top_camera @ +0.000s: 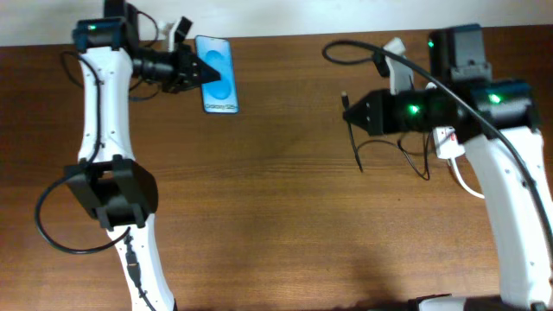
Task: Plug charger to phone and switch on socket
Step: 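Raise the plug with the right gripper below the phone's bottom port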
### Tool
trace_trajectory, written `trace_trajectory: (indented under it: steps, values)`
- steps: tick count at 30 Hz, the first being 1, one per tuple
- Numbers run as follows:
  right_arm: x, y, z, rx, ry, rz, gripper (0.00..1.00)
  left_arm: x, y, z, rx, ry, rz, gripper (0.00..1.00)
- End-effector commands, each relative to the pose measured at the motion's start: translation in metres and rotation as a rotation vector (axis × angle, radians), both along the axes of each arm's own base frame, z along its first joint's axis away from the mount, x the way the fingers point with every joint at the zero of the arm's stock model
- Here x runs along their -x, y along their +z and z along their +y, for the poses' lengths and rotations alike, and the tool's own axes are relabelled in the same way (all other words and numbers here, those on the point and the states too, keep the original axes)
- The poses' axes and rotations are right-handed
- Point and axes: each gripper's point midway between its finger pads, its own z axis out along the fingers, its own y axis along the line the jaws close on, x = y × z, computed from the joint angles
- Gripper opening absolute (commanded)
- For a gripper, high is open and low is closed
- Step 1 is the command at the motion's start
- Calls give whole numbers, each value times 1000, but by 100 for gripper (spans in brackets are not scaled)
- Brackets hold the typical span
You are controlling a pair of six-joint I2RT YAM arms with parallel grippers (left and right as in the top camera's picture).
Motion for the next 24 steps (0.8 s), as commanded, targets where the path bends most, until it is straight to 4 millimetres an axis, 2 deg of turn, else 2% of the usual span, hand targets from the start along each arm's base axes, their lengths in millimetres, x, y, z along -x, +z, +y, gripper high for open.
trace_trajectory:
  steps: [1,3,5,7,9,12,15,17,21,24]
  values:
    - [25,10,-2,-2,32,-8,4,11,45,-38,176,-101,-99,0]
    - [32,-1,4,-17,53,31,4,14,58,-55,250,-149,-138,0]
    - [34,-20,23,-77,118,54,4,15,67,-63,295,-176,-168,0]
    - [25,-48,42,-119,115,77,4,13,68,-65,299,-163,-142,0]
    - [17,-67,58,-152,108,75,4,12,70,-65,312,-157,-126,0]
    - [11,-82,76,-198,99,60,4,14,78,-67,358,-173,-134,0]
    - [-1,-75,95,-253,92,-7,4,13,84,-68,391,-174,-123,0]
    - [-7,-62,106,-290,88,-57,4,10,87,-68,402,-167,-109,0]
    - [-21,-48,120,-324,-6,-89,4,10,104,-69,479,-210,-154,0]
    - [-29,-41,126,-332,-45,-128,4,10,104,-69,480,-205,-136,0]
